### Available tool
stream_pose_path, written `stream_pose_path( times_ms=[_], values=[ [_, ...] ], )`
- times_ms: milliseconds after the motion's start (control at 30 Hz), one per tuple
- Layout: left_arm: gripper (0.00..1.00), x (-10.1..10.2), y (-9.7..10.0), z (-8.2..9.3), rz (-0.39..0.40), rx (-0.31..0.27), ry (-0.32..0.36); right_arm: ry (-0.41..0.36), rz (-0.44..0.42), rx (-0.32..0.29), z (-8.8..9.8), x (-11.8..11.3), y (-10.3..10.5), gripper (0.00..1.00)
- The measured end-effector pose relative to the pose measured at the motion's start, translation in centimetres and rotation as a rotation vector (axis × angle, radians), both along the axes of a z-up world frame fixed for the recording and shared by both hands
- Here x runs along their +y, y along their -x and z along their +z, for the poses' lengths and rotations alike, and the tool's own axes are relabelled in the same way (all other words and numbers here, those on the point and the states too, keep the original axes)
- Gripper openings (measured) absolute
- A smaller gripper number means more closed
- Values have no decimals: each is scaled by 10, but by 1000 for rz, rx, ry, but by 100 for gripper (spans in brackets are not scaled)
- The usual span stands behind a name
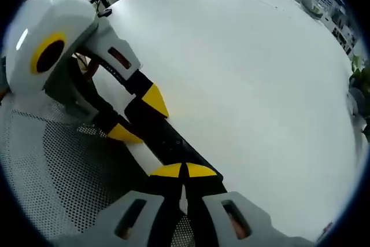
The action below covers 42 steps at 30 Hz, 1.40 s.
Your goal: Press the specified remote control buttons in sequence, fully releasing each button before pressing the next.
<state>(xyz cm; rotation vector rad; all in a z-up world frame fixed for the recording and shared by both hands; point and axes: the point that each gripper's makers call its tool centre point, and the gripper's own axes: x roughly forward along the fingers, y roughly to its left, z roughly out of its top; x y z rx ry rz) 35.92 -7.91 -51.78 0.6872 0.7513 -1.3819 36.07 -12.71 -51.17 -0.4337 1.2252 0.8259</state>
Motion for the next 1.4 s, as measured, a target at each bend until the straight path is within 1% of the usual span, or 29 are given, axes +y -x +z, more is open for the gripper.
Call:
stream_pose_path(
  times_ms=[200,267,300,367,433,500,633,800,1000,1100,1133,1233,1300,1333,1400],
  values=[
    [25,0,0,0,-7,1,11,-15,-22,8,1,0,-1,0],
    [25,0,0,0,-8,-1,9,-43,-61,21,1,-1,-1,0],
    [25,0,0,0,-9,-1,7,-56,-82,38,1,-1,-1,0],
    [25,0,0,0,-7,-3,4,-58,-97,50,1,-2,-2,0],
    [25,0,0,0,-2,-3,1,-56,-95,49,1,-1,-1,0],
    [25,0,0,0,12,2,-6,-53,-82,42,1,-1,-1,0],
    [25,3,-1,0,16,9,-10,-51,-61,34,1,0,-1,0],
    [25,4,0,0,1,-2,-16,-31,-13,9,1,1,-1,0],
    [24,4,0,0,-5,-5,-15,-28,20,-27,3,4,-3,0],
    [24,4,-1,0,0,1,0,-23,15,-24,2,3,-3,0],
    [24,4,-1,0,0,1,2,-19,19,-18,0,2,-2,0],
    [24,4,-1,0,-3,2,-1,-18,26,-19,1,2,-3,0],
    [24,4,-1,0,-5,2,-2,-9,51,-34,0,3,-2,0],
    [24,4,-1,0,-4,3,-1,4,79,-50,0,3,-3,0],
    [24,3,-1,0,-6,4,-2,22,91,-57,0,4,-3,0]
  ],
)
